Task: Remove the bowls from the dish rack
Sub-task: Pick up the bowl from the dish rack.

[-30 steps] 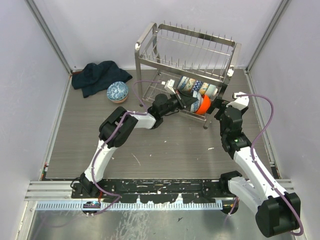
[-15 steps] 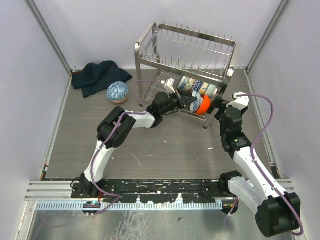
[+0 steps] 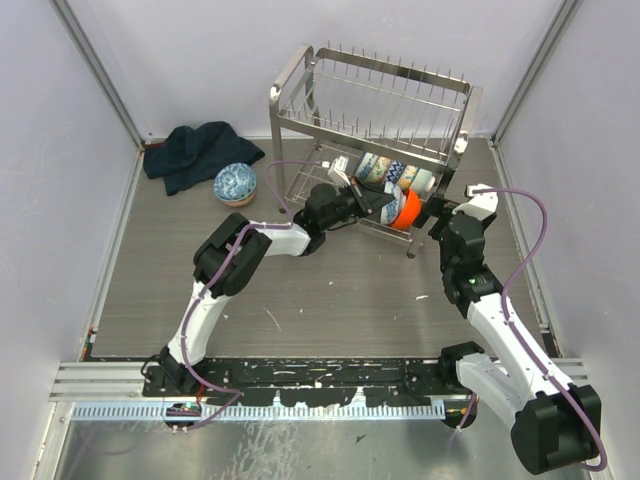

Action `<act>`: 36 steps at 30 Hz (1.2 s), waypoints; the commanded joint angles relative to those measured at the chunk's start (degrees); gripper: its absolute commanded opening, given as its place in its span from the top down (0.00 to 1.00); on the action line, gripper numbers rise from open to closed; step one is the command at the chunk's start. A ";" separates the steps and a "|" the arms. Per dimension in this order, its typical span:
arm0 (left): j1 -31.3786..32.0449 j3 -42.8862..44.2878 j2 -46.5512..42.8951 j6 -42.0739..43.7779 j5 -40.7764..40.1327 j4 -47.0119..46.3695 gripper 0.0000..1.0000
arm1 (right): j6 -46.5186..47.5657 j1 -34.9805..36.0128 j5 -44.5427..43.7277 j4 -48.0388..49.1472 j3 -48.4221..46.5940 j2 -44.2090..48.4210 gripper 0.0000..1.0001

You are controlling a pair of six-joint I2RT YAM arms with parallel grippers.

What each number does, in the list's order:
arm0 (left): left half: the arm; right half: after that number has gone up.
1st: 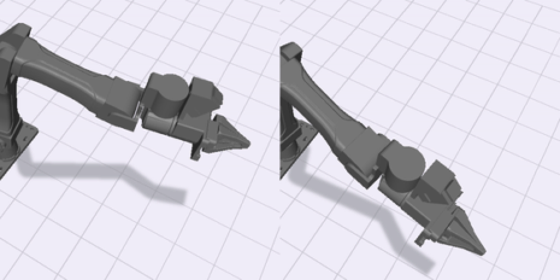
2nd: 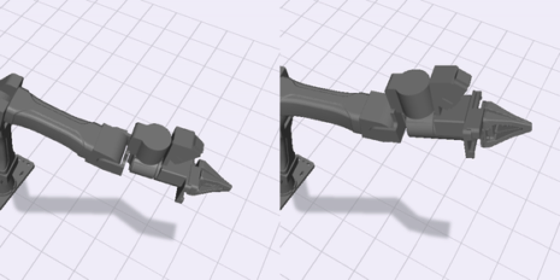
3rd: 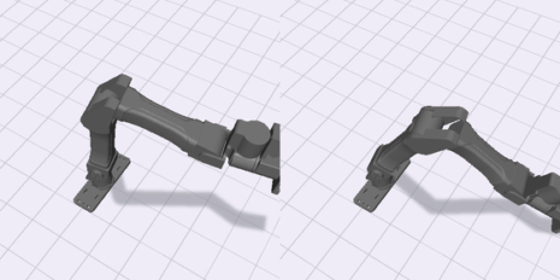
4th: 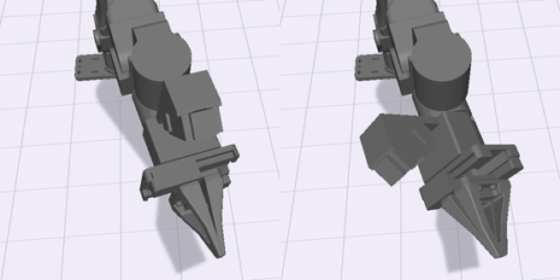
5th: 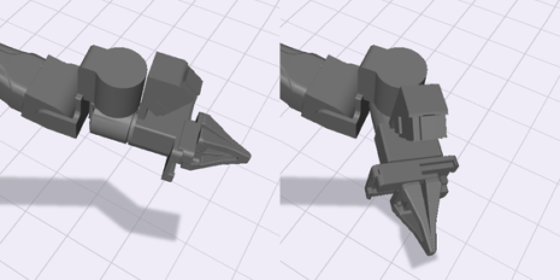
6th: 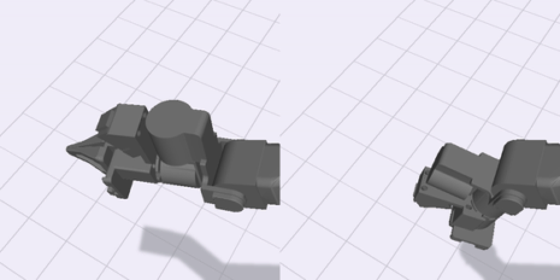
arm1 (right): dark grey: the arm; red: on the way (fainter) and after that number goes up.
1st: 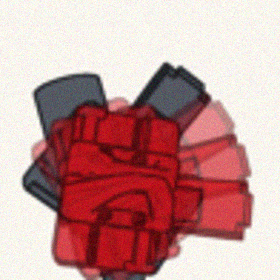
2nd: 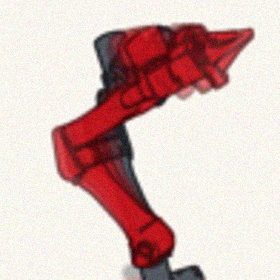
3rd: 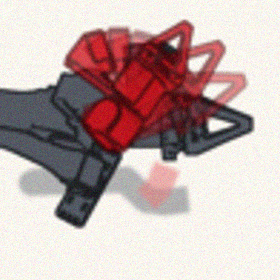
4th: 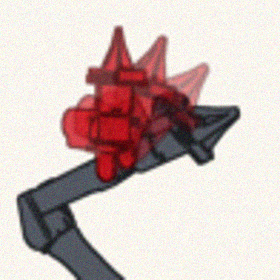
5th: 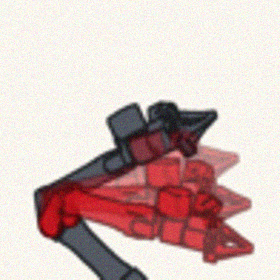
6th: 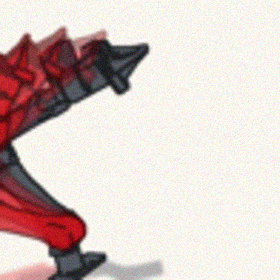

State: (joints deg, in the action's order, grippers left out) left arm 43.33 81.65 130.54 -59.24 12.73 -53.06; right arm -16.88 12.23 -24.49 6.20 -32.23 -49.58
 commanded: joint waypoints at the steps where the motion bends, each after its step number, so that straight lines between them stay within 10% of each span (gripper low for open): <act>1: -0.60 1.16 -2.00 -1.66 1.59 -7.51 1.00 | -0.07 -1.72 -4.73 2.42 -1.81 -0.55 0.00; 36: 0.04 5.98 -5.01 4.74 9.18 2.18 1.00 | -0.17 -1.96 -4.86 2.35 -2.36 -1.30 0.00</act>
State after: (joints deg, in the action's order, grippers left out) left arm 43.44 85.10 130.30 -55.27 17.61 -46.68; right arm -16.88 11.99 -24.43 6.74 -32.36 -51.03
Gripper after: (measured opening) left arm 0.034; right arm 0.999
